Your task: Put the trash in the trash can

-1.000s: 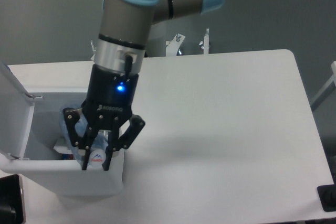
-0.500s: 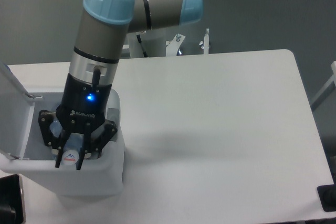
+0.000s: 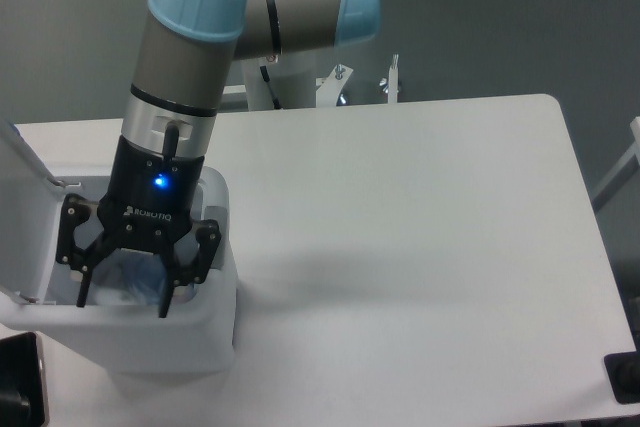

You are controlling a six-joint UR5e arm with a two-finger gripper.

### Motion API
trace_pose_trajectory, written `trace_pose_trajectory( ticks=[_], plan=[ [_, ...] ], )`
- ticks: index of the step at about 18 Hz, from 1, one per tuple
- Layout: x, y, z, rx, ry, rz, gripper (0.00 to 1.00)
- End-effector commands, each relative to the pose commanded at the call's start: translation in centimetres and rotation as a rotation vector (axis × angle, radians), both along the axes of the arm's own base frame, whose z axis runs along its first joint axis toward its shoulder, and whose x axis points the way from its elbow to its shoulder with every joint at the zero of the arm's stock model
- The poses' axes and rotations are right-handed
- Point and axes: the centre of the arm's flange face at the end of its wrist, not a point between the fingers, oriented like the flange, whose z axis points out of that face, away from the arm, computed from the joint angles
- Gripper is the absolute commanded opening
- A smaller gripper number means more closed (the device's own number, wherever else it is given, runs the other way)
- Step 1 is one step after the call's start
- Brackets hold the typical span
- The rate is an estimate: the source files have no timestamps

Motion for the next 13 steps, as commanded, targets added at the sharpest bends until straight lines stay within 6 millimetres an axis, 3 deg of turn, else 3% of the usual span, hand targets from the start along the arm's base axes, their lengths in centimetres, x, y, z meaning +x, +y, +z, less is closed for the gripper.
trace_pose_trajectory(
  ticks=[3, 6, 13],
  plan=[
    [-3.8, -2.2, 4.0, 0.052, 0.058, 0.057, 1.0],
    [-10.0, -5.0, 6.7, 0.083, 0.129, 0.128, 1.0],
    [-18.6, -11.1, 6.4, 0.018, 0.312, 0.121, 1.0]
  ],
)
